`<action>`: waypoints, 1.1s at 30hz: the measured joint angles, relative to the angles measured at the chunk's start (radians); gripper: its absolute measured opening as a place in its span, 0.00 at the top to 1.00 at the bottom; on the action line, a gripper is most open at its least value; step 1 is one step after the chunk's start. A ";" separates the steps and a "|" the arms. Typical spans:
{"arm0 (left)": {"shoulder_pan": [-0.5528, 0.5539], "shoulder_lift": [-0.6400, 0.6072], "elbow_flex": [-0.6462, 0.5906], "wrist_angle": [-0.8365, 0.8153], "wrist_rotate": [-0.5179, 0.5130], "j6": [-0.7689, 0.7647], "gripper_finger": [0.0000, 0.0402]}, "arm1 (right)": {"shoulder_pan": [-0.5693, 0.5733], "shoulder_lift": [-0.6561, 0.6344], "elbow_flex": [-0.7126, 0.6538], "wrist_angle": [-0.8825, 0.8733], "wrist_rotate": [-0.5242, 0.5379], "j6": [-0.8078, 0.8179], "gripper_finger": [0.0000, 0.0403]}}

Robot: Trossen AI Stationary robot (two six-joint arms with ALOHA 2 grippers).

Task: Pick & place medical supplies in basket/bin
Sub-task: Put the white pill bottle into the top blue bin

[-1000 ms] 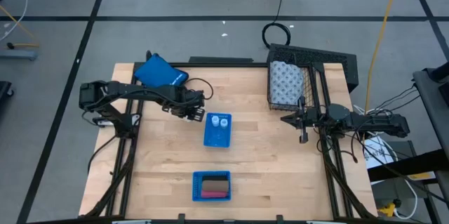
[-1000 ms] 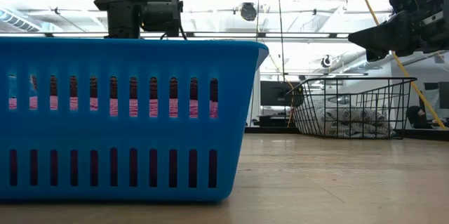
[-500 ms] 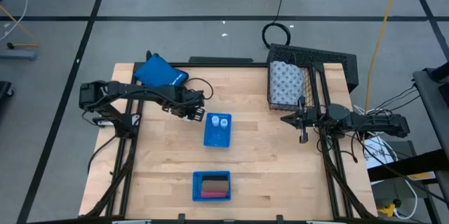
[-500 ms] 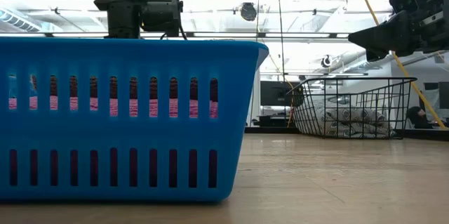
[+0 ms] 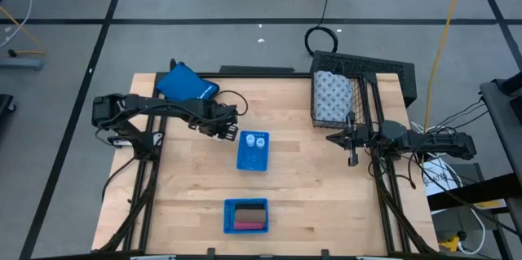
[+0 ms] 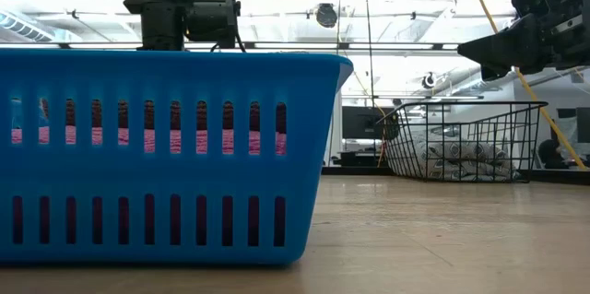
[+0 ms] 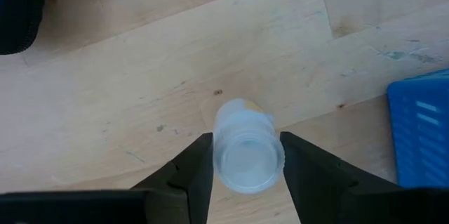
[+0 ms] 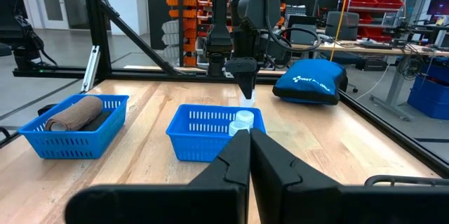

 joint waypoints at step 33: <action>-0.071 0.000 0.219 -0.032 0.003 0.233 0.63 | 0.000 0.000 0.000 0.000 0.000 0.000 1.00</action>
